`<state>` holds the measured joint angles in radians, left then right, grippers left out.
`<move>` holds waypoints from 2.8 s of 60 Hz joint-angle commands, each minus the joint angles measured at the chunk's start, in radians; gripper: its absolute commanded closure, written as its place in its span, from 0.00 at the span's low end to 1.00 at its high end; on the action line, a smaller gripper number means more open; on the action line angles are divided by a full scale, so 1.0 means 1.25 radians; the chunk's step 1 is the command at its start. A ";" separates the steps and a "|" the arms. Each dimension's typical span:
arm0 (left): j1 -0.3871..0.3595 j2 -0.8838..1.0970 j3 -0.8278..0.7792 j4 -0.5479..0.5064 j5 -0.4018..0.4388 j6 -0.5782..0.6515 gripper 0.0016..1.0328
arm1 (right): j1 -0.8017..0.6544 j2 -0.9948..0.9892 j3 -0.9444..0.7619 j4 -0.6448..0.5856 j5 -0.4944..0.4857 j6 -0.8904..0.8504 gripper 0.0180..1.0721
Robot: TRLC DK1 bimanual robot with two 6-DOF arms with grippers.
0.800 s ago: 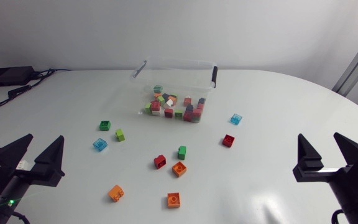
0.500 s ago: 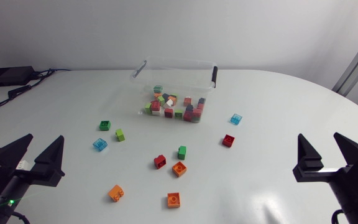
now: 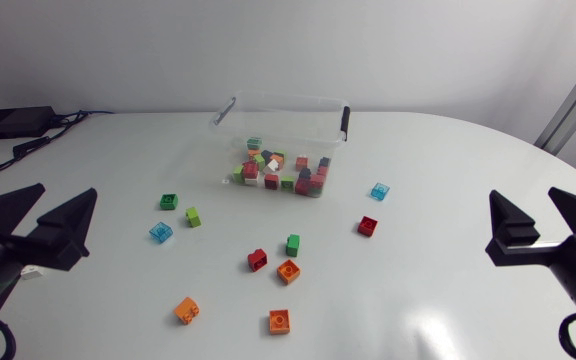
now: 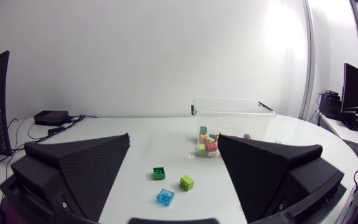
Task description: Place the duplo bricks in the container
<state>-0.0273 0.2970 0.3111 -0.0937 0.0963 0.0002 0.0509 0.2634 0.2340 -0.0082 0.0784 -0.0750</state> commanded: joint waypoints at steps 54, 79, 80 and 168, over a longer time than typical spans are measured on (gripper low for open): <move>-0.028 1.047 0.600 -0.481 -0.030 0.341 0.07 | -0.136 0.915 0.609 -0.326 -0.114 -0.279 0.05; -0.046 1.208 0.674 -0.493 -0.081 0.348 0.27 | -0.101 1.128 0.760 -0.370 -0.193 -0.378 0.05; -0.046 1.215 0.678 -0.493 -0.086 0.350 0.27 | -0.096 1.132 0.761 -0.369 -0.193 -0.387 0.05; -0.080 1.163 0.874 -0.654 0.042 0.400 0.72 | -0.009 1.382 1.057 -0.535 -0.269 -0.509 0.72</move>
<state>-0.1135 1.7836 1.3533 -0.8883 0.1143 0.4984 0.0311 2.1105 1.5688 -0.6525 -0.2577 -0.7330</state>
